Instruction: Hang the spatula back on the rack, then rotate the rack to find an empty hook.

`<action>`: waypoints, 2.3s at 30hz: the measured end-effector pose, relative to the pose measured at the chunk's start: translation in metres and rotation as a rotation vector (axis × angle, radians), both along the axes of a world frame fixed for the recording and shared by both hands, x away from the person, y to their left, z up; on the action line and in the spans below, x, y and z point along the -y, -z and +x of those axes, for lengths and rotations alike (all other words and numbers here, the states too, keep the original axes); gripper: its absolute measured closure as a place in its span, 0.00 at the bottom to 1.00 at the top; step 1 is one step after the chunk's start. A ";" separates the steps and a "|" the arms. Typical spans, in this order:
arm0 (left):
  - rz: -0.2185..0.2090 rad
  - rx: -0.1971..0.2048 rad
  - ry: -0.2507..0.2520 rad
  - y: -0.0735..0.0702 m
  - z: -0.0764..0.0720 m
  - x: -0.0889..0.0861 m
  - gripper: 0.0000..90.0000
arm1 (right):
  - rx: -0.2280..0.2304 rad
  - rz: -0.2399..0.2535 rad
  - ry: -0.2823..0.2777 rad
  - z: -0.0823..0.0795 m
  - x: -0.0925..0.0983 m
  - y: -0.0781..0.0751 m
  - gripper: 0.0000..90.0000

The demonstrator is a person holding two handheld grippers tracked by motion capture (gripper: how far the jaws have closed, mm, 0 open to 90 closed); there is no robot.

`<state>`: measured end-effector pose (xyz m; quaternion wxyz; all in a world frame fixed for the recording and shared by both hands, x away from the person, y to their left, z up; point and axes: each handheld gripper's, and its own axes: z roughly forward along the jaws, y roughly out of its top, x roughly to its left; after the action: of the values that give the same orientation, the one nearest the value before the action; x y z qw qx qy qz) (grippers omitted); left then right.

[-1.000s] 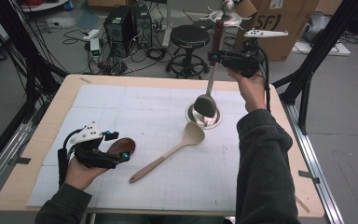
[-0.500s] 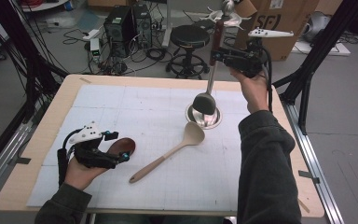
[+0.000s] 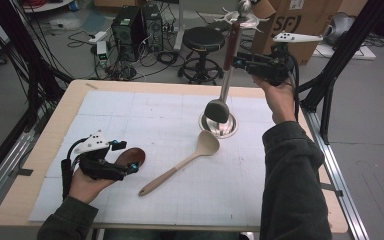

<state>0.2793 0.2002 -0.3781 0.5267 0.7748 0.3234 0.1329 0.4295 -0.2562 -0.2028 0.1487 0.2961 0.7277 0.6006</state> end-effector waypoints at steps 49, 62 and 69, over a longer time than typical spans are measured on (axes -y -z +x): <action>0.011 0.001 0.006 0.002 0.002 0.000 0.16 | 0.063 0.003 -0.032 -0.006 0.049 -0.053 1.00; 0.012 0.003 0.008 0.002 0.002 0.001 0.16 | 0.068 0.009 0.004 0.003 0.057 -0.058 1.00; 0.012 -0.001 0.008 0.002 0.003 0.000 0.16 | 0.072 0.002 -0.013 0.005 0.052 -0.061 1.00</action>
<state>0.2819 0.2000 -0.3803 0.5226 0.7793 0.3196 0.1323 0.4348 -0.3087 -0.1422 0.1705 0.2698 0.7230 0.6127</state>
